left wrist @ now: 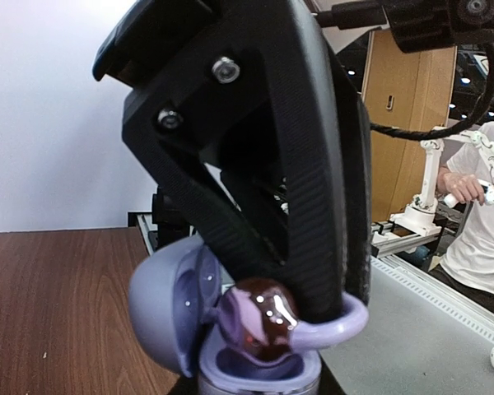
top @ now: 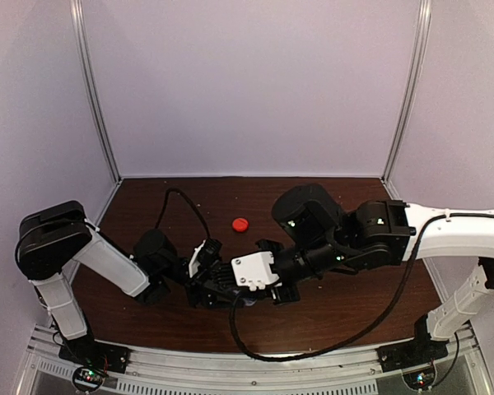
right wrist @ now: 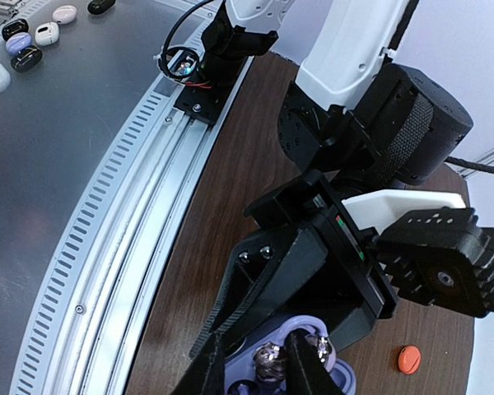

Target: Insert the wireless bluetooth earbuds into the charging case

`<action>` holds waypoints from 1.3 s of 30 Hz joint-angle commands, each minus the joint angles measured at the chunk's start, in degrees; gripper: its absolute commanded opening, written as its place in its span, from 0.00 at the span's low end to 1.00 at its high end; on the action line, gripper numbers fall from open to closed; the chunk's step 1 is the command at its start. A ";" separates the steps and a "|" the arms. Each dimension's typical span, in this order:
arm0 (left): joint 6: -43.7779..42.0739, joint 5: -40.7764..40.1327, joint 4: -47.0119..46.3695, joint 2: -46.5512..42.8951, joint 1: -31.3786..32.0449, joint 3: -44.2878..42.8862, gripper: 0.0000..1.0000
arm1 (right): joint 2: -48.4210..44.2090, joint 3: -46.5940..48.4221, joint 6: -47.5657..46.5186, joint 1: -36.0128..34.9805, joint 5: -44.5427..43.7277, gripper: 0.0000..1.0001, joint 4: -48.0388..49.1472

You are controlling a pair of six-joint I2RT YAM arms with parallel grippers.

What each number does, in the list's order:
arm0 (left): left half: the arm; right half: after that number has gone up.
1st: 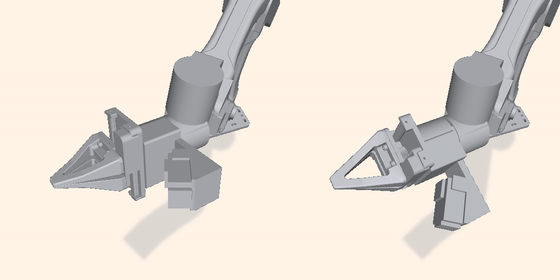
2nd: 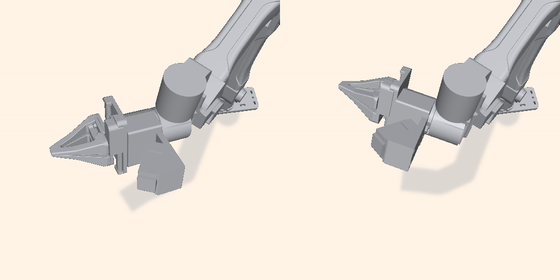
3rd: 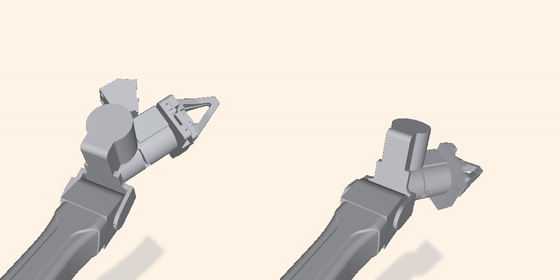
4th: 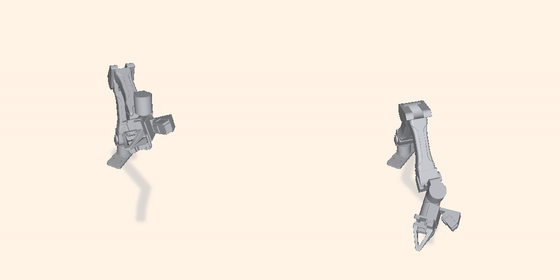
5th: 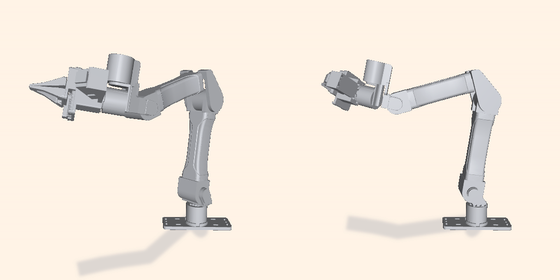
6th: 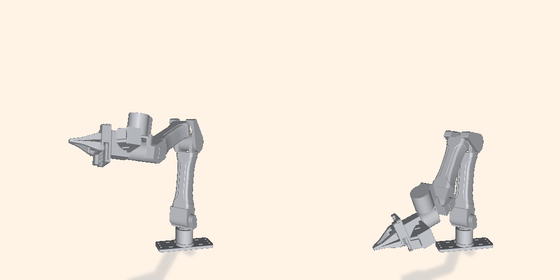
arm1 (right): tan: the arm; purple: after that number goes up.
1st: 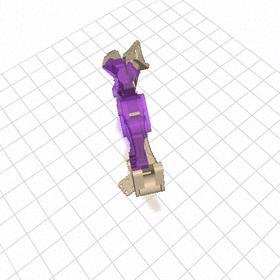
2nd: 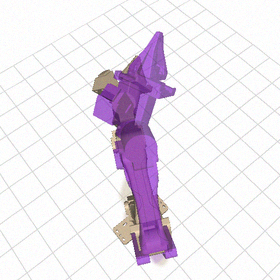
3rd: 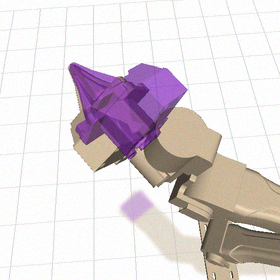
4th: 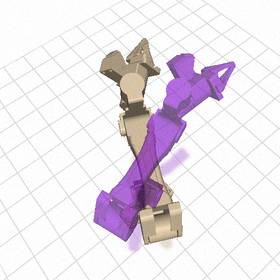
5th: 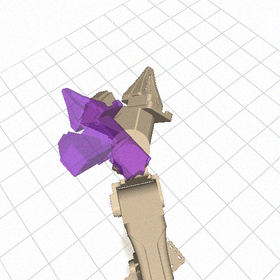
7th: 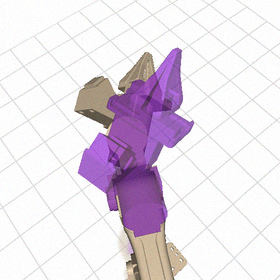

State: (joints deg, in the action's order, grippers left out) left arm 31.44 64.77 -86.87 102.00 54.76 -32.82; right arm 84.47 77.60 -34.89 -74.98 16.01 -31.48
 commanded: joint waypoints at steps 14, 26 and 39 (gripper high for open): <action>-0.06 1.15 -1.97 0.39 0.52 -2.05 0.00 | -2.50 -2.84 -0.28 -0.03 -2.25 0.18 -0.75; -0.06 1.52 -1.75 0.31 0.50 -2.27 0.00 | -2.98 -3.30 0.09 0.01 -5.16 0.27 0.45; -0.11 2.50 -1.70 0.72 0.87 -2.59 0.00 | -0.61 -1.65 -0.78 0.17 -4.76 0.26 1.14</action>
State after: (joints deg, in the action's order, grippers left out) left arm 31.57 64.77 -85.21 102.35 54.76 -33.56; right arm 82.78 74.74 -35.66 -75.24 13.43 -30.57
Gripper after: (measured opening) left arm 0.283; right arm 0.260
